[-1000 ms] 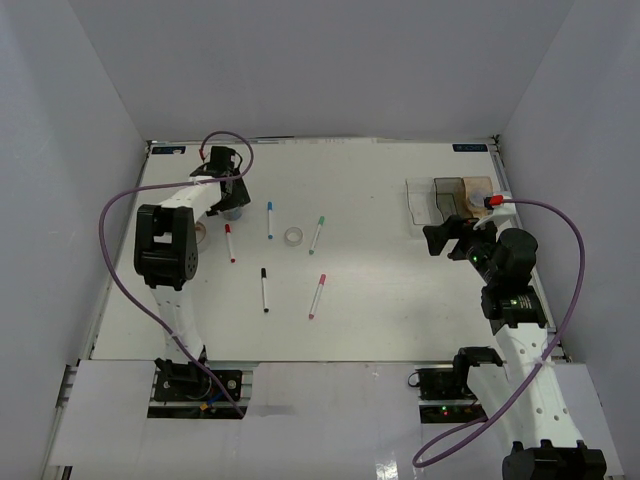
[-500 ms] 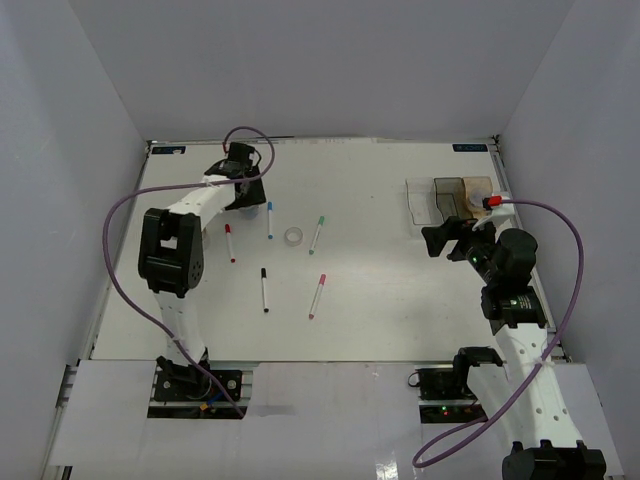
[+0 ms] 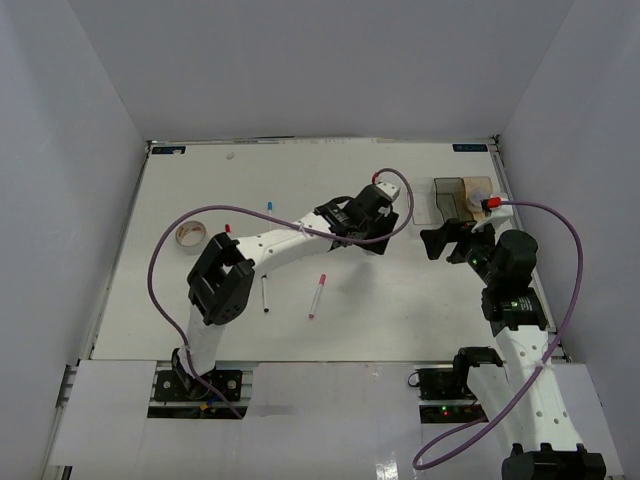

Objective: Sort the stationery into containers
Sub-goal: Place the stationery at the center of the board.

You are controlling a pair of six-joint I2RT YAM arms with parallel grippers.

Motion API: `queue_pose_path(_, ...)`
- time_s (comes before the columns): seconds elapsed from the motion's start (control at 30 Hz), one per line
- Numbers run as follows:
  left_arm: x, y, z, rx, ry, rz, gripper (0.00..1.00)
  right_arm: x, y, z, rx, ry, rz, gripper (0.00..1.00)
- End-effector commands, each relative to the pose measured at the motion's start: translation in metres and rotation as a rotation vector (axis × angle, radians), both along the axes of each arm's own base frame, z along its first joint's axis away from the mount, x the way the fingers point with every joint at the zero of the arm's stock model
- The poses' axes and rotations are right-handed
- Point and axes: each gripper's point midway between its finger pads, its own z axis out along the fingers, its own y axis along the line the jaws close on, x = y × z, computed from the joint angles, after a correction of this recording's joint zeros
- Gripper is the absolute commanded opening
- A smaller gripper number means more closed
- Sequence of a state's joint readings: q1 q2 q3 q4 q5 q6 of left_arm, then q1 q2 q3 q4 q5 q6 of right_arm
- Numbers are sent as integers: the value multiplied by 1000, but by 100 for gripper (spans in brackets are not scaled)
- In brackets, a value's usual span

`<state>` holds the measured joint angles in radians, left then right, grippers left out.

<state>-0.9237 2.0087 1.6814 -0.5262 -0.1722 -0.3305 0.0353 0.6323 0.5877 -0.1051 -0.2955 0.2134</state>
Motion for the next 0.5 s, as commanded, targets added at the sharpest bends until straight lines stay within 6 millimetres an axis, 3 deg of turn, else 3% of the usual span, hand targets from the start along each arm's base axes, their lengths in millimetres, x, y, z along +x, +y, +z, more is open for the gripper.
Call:
queue_pose_path(0.0, 2, -16, 1, -5, -8, -11, 51, -2, 3, 27, 3, -67, 13, 90)
queue_pose_path(0.13, -5, -33, -38, 48, 23, -38, 54, -3, 2, 26, 1, -61, 9, 90)
queue_pose_path(0.27, -9, -37, -56, 70, 42, -38, 57, -4, -1, 24, -7, -59, -9, 90)
queue_pose_path(0.4, -10, -37, -55, 74, 36, -36, 69, -4, -3, 20, -13, -50, -17, 90)
queue_pose_path(0.47, -10, -38, -44, 57, 26, -34, 81, -4, -2, 20, -13, -50, -14, 90)
